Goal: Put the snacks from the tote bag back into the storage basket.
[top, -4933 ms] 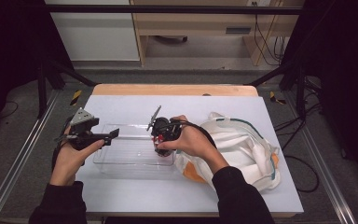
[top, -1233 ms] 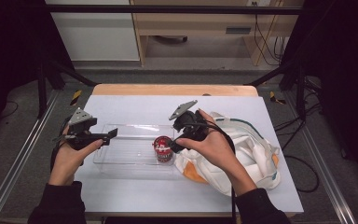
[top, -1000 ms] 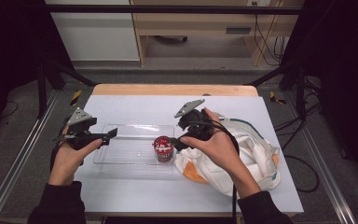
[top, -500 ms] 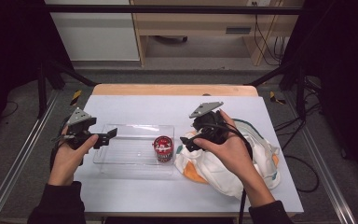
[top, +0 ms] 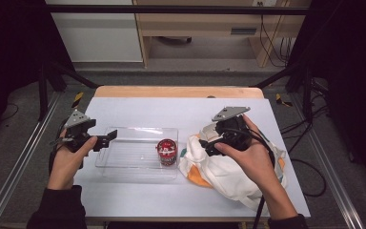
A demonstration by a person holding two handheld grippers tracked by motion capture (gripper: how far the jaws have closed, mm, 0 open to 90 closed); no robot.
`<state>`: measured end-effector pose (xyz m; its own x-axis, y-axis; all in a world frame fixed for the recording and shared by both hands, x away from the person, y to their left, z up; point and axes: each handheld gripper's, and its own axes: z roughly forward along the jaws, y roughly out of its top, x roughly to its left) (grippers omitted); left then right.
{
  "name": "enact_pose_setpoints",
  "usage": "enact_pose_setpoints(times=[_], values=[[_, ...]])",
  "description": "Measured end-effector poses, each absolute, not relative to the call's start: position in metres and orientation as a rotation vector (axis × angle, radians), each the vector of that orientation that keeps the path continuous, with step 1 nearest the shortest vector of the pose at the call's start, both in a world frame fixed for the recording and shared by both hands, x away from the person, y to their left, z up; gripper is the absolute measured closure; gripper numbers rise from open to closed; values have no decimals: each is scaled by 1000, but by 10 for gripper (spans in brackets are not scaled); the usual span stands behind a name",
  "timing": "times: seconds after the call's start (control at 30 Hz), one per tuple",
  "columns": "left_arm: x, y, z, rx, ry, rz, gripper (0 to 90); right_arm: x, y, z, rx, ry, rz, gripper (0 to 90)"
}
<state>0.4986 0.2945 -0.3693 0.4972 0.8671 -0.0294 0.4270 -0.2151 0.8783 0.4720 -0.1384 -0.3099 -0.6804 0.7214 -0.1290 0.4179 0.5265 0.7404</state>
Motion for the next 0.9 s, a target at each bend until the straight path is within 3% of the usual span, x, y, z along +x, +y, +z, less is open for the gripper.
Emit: enact_pose_setpoints(times=[0.9], values=[[499,305,-369,1809,1100,615,46,454,-201,-318,1086,2231,982,70]])
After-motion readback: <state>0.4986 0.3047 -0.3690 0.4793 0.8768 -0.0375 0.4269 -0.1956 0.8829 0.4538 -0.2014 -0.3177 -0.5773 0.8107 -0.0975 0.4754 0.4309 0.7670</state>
